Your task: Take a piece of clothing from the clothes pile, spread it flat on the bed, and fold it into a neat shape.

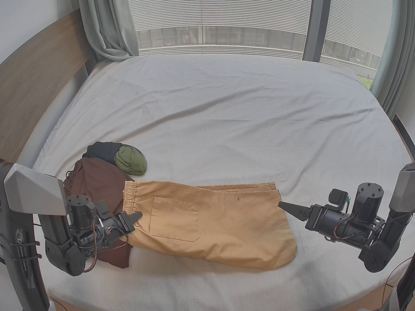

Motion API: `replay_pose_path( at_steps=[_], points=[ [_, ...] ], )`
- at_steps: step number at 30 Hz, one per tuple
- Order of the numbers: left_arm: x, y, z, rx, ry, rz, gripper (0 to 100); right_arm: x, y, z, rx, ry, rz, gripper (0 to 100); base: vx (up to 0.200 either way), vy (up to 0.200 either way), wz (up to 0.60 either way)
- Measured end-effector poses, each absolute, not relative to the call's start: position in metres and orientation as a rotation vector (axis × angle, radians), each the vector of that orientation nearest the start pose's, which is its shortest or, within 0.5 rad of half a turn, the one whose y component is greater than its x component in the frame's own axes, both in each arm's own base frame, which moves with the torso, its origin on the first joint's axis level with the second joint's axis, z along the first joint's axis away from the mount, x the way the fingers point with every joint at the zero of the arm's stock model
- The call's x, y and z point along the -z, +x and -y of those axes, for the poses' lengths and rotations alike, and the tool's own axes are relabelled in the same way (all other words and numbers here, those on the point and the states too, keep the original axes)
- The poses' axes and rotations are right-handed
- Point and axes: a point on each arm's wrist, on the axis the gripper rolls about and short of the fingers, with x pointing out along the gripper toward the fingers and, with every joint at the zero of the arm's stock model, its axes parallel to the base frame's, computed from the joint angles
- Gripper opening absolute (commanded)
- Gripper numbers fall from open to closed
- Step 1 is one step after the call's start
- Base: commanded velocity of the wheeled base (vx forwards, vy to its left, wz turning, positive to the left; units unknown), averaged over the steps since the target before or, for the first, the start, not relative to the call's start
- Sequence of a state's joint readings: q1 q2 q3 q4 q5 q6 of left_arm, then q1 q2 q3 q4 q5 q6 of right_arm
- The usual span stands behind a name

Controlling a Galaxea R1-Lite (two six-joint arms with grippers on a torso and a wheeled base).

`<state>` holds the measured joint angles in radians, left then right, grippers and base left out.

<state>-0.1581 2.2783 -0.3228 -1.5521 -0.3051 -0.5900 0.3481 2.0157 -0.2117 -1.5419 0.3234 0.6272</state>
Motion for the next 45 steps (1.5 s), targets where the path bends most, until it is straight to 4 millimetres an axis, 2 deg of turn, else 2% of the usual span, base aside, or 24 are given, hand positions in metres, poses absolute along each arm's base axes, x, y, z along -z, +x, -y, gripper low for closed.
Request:
replay_pose_path(
  at_steps=[11, 27, 45],
  points=[
    [-0.006, 0.286, 0.054, 0.344, -0.579, -0.506, 0, -0.057, 0.242, -0.096, -0.561, 0.596, -0.469, 100, 0.0, 0.0, 0.0],
    [-0.026, 0.286, 0.101, 0.486, -0.548, -0.444, 0, -0.057, 0.243, -0.095, -0.561, 0.596, -0.466, 100, 0.0, 0.0, 0.0],
    [-0.035, 0.295, 0.151, 0.623, -0.543, -0.384, 0, -0.057, 0.244, -0.095, -0.557, 0.599, -0.462, 100, 0.0, 0.0, 0.0]
  ],
)
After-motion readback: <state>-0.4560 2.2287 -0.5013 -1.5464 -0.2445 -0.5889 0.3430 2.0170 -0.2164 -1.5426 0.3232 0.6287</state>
